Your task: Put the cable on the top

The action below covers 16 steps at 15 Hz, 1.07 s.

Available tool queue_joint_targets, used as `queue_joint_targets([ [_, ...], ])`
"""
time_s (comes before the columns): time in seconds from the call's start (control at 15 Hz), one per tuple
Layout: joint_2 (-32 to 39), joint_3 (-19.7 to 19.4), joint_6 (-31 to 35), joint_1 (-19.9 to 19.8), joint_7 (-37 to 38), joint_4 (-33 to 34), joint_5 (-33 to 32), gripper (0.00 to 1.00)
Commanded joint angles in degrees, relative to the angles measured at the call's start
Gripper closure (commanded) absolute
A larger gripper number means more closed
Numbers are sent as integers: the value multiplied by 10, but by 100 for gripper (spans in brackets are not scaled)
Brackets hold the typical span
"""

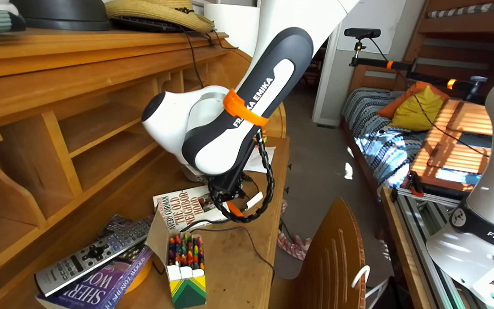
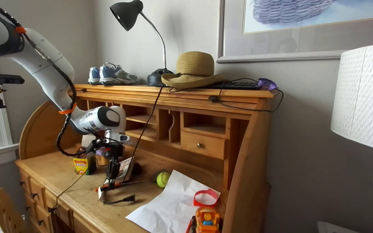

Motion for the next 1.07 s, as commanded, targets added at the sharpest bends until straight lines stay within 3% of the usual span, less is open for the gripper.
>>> queue_joint_targets([
  [0.0, -27, 15, 77, -27, -73, -46, -31, 99],
  [0.33, -90, 16, 247, -96, -221, -160, -28, 99],
  [0.6, -138, 43, 328, -159, -369, -239, -1, 99],
  [0.67, -97, 18, 296, -127, -310, -182, -17, 96],
  [1.0, -128, 38, 319, -144, -368, -221, -16, 99],
])
